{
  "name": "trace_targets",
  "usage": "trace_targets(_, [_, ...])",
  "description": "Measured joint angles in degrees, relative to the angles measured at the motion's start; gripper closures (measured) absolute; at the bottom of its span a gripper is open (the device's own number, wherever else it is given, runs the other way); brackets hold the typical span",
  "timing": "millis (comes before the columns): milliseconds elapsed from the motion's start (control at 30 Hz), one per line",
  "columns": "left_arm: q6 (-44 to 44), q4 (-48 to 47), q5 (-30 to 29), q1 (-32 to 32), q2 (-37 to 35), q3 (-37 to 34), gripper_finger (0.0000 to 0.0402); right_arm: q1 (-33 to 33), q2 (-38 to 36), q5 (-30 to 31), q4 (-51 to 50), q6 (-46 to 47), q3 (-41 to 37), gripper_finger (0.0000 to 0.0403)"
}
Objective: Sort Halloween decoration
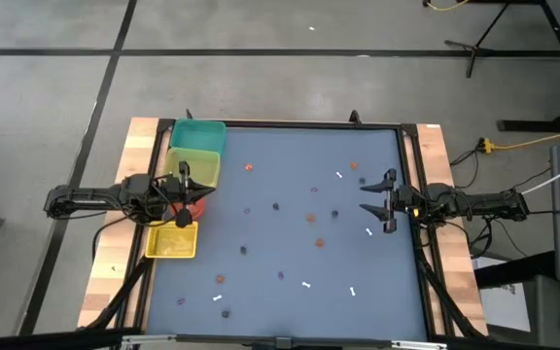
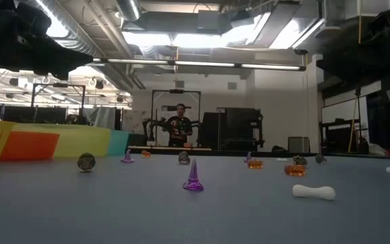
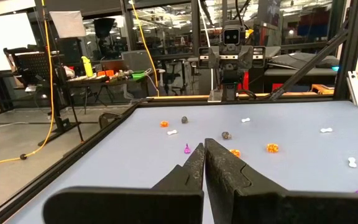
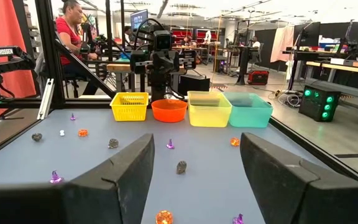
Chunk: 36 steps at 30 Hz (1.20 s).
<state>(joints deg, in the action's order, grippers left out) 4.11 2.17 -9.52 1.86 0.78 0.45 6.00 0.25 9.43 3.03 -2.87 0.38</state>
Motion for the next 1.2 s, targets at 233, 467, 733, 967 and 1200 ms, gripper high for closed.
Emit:
trace_targets(233, [0.01, 0.0, 0.0, 0.01, 0.02, -0.02, 0.0401, 0.0, -0.01, 0.04, 0.3, 7.29, 0.01, 0.0164])
trace_targets(467, [-0.01, 0.0, 0.0, -0.01, 0.02, -0.02, 0.0401, 0.0, -0.01, 0.07, 0.49, 9.11, 0.01, 0.0164])
trace_targets(733, [-4.99, 0.61, -3.84, -0.01, 0.02, -0.02, 0.0401, 0.0, 0.0, 0.09, 3.9, 9.03, 0.02, 0.0164])
trace_targets(967, [-7.19, 0.72, -4.93, -0.01, 0.01, 0.0, 0.0344, 0.0, 0.0, 3.24, 7.43, 8.46, 0.02, 0.0164])
trace_targets(1200, [-7.59, 0.72, -4.9, -0.01, 0.02, -0.02, 0.0289, 0.0, 3.37, 12.69, 3.96, 8.39, 2.73, 0.0164])
